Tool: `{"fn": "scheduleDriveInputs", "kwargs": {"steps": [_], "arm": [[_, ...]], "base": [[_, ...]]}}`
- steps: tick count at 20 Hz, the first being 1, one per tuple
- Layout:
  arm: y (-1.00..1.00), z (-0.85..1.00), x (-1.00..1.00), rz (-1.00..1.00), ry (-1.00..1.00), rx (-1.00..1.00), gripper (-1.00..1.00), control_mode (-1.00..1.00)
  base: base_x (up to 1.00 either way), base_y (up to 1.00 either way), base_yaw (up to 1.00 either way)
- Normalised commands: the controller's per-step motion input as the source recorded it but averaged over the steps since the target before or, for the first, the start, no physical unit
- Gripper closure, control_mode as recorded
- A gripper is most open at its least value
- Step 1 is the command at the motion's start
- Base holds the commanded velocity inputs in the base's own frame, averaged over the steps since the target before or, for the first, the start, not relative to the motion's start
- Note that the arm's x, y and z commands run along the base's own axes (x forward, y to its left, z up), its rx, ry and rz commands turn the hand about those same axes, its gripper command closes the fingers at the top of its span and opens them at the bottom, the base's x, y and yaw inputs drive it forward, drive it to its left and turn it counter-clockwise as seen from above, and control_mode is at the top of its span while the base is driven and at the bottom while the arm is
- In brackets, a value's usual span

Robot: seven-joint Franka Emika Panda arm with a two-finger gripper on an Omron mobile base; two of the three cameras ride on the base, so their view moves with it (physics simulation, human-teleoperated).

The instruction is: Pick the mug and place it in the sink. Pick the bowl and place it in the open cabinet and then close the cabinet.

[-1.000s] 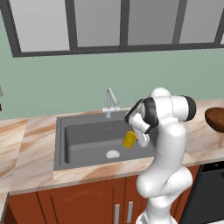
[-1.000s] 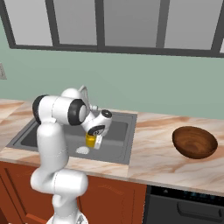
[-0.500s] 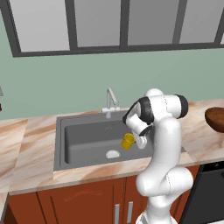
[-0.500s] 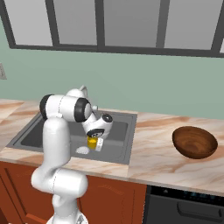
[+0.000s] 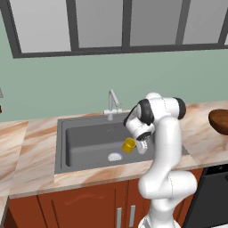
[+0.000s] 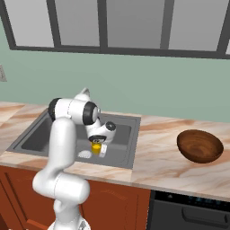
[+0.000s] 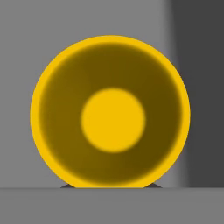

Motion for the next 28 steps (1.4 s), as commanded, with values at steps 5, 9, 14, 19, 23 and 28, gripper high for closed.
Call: {"fn": "scheduleDriveInputs", "kwargs": {"steps": [5,9,14,19,23,28], "arm": [[0.00,-0.27,0.35,0.00,0.00,0.00,1.00,-1.00],[0.00,-0.27,0.33,0.00,0.00,0.00,1.00,-1.00],[0.00,-0.22,0.19,0.00,0.00,0.00,1.00,-1.00],[0.00,-0.22,0.13,0.00,0.00,0.00,1.00,-1.00],[0.14,-0.21,0.04,0.00,0.00,0.00,-1.00,-1.00],[0.16,0.00,-0.16,0.00,0.00,0.00,-1.00,-1.00]], "base": [[0.00,0.00,0.00],[0.00,0.00,0.00],[0.00,0.00,0.00],[0.00,0.00,0.00],[0.00,0.00,0.00],[0.00,0.00,0.00]]}}
